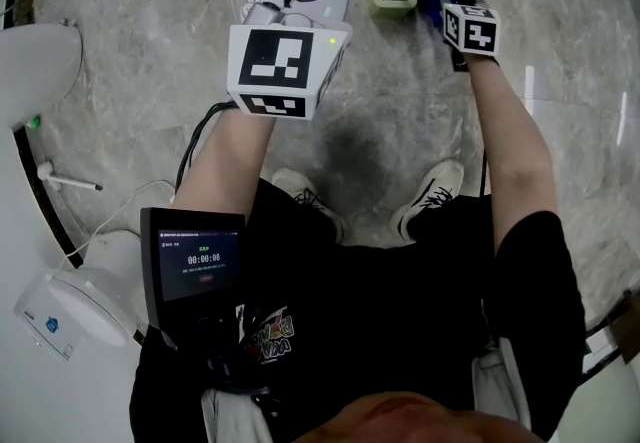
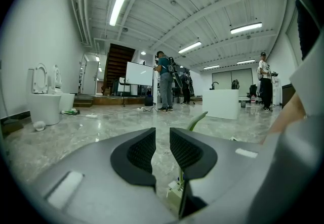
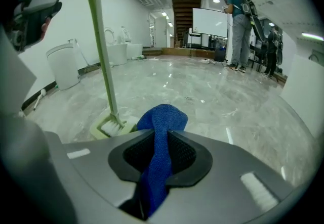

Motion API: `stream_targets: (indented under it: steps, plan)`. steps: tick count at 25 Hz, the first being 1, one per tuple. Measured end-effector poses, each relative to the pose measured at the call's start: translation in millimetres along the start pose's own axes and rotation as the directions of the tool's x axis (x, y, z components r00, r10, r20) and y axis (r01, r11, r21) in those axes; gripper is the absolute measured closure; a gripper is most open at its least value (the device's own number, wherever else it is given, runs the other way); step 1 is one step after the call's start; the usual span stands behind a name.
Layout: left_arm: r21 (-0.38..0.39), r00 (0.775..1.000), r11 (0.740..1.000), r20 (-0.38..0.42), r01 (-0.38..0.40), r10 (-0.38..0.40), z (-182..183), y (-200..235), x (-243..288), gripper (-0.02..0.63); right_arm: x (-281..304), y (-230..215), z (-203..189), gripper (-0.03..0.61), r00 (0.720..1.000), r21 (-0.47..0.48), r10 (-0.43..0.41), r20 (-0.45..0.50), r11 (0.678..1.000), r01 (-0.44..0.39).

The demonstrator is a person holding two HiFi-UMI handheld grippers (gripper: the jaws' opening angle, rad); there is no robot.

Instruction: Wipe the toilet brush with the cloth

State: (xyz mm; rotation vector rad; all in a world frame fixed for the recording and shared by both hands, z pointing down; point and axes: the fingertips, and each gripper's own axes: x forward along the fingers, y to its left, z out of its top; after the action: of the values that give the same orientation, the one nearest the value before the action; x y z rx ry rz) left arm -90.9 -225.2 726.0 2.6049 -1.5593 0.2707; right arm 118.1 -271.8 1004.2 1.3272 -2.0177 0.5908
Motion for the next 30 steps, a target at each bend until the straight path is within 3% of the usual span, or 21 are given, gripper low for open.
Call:
stream_targets:
  steps: [2,5,8,14,17,20,25,27,30]
  plan:
    - [-0.010,1.000,1.000,0.009,0.002,-0.002,1.4,-1.0,1.7,0.525,-8.7,-4.4,-12.3,0.506,0.999,-0.124,0.023,-0.049,0.992,-0.029]
    - [-0.020,1.000,1.000,0.022,0.007,-0.006,4.2,-1.2,2.9,0.525,-29.8,3.9,-31.0,0.506,0.987,-0.325,0.076,-0.138,0.938,-0.118]
    - [-0.026,1.000,1.000,0.027,0.010,-0.009,3.9,-4.3,3.9,0.525,-56.9,26.5,-40.3,0.506,0.970,-0.381,0.160,-0.181,0.898,-0.220]
    - [-0.048,0.999,0.999,0.037,0.001,0.001,16.5,18.6,-1.1,0.525,-94.6,125.4,-18.9,0.506,0.902,-0.196,0.375,-0.216,0.888,-0.416]
    - [-0.058,0.999,0.998,0.039,-0.008,0.010,19.9,28.0,-3.5,0.525,-91.2,169.1,-4.9,0.506,0.873,-0.100,0.446,-0.197,0.877,-0.470]
    - [-0.057,0.999,0.998,0.038,-0.013,0.016,18.4,29.2,-4.9,0.525,-63.7,186.6,9.9,0.506,0.892,-0.005,0.433,-0.131,0.899,-0.437]
    - [-0.048,0.999,0.999,0.030,-0.017,0.018,14.8,28.3,-6.3,0.525,-10.0,174.8,24.2,0.506,0.965,0.240,0.259,-0.030,0.939,-0.244]
    - [-0.045,0.999,0.999,0.030,-0.017,0.018,13.3,28.4,-7.6,0.525,0.8,170.6,19.5,0.506,0.977,0.284,0.214,-0.027,0.938,-0.197]
    - [-0.037,0.999,0.999,0.027,-0.018,0.019,10.6,29.2,-10.1,0.525,4.2,175.0,15.9,0.506,0.975,0.285,0.220,-0.029,0.937,-0.202]
